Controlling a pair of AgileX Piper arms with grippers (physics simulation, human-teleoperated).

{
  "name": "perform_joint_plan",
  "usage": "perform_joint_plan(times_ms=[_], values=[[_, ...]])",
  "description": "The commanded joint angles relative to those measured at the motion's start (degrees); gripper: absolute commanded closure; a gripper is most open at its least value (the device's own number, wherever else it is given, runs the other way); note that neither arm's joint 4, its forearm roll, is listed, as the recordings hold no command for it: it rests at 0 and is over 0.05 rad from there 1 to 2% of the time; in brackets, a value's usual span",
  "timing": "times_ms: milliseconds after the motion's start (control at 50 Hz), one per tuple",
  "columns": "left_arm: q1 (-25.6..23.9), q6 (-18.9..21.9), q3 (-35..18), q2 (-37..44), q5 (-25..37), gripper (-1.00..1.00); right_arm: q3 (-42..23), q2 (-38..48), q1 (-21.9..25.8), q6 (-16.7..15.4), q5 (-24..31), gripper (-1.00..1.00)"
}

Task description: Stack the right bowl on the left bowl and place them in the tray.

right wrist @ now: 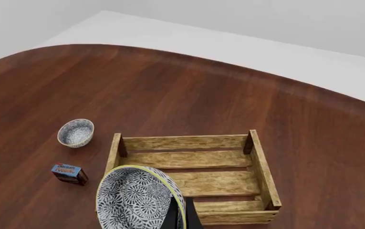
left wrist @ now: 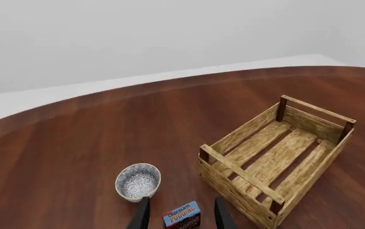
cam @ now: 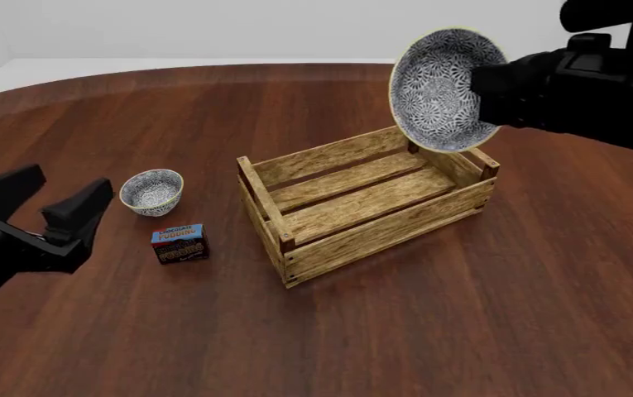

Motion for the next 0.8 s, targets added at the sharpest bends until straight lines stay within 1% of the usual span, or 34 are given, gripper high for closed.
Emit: perform_joint_plan(times_ms=[20,60,80,140,220,280,320,580,800], values=[[-3.4,0.0,-0.6,1.1,-2.9,-1.0,-1.1,-1.4,-1.4,-0.6,3.1,1.0],[-4.7,0.3,-1.3,2.9,-3.8,-1.0,-1.1,-1.4,-1.4,-0.4,3.1,1.0],[-5.2,-0.3,-1.7,3.7,-4.4,-1.0,-1.1,-1.5,-1.3,-0.2,3.2,1.0],[-6.4,-0.6,-2.5,5.2,-5.1,-1.0,-1.1,-1.6,-1.5,-0.3,3.2,1.0],[-9.2,-0.5,-4.4,8.5,-6.5,-1.0,-1.0,-1.6,-1.5,-0.4,3.2,1.0],[-11.2,0.4,-5.7,9.7,-6.7,-1.0,-1.0,-1.4,-1.7,-0.7,3.0,1.0],[-12.1,0.0,-6.3,10.1,-6.7,-1.0,-1.0,-1.3,-1.7,-0.7,2.9,1.0],[-19.0,1.3,-11.1,16.0,-8.4,-1.0,-1.0,0.1,-1.7,-0.9,2.0,1.0],[-23.4,1.8,-15.0,19.5,-8.8,-1.0,-0.8,1.2,-1.9,-1.5,1.1,1.0]])
